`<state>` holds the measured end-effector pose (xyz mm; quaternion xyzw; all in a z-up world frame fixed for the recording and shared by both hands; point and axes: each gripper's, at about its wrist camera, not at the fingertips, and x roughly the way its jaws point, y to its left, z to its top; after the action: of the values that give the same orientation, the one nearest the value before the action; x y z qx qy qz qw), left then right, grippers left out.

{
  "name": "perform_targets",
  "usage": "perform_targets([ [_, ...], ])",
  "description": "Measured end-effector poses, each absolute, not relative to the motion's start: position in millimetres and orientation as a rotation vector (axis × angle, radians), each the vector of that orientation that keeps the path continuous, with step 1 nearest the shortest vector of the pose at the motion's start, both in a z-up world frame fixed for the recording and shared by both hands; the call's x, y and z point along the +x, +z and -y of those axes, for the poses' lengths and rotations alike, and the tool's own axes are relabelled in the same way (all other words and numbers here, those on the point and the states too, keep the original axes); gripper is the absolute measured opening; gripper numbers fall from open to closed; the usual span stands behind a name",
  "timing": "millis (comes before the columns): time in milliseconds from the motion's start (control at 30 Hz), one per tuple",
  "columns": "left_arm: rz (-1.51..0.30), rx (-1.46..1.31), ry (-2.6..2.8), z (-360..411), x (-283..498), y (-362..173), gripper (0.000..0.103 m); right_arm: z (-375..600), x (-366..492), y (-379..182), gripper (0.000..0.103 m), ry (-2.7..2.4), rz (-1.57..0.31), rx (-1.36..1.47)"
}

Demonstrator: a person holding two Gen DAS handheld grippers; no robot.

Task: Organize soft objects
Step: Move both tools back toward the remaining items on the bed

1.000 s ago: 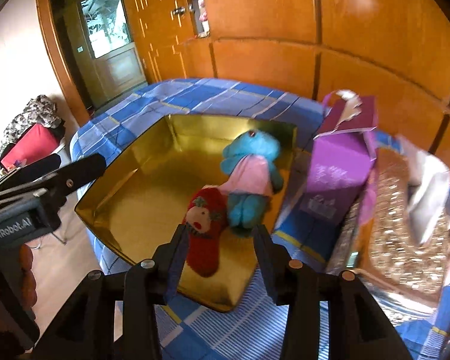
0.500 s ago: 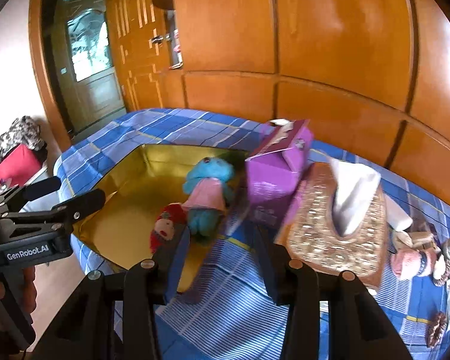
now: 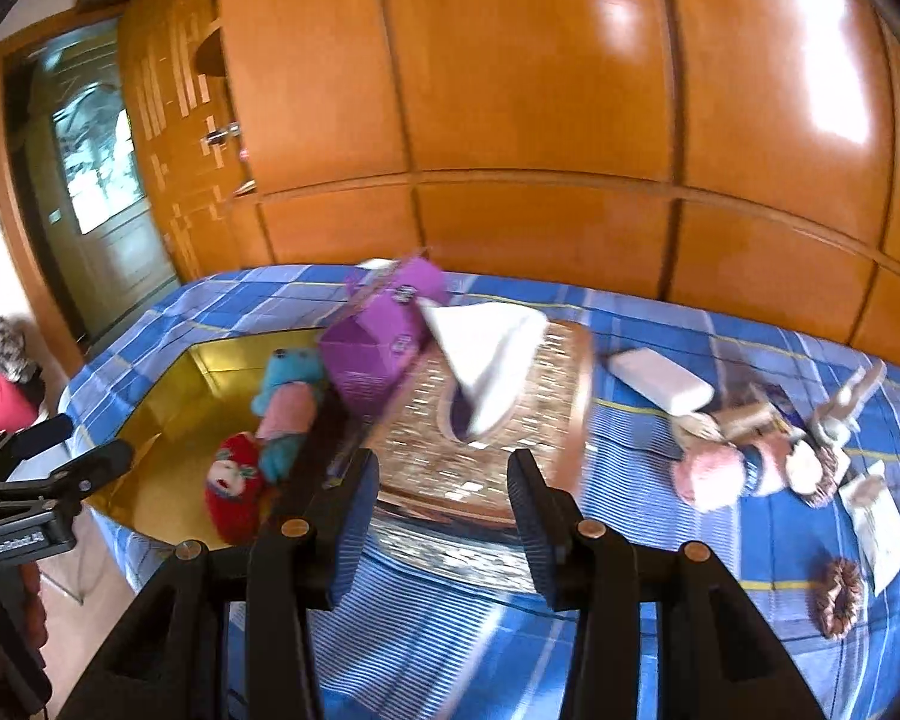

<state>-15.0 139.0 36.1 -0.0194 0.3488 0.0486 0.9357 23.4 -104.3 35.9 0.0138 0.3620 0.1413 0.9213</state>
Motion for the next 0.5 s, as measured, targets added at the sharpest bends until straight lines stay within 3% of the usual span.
perform_targets([
  [500, -0.662, 0.112, -0.057, -78.4, -6.9, 61.0, 0.101, 210.1, 5.8, 14.3, 0.045, 0.044, -0.799, 0.103],
])
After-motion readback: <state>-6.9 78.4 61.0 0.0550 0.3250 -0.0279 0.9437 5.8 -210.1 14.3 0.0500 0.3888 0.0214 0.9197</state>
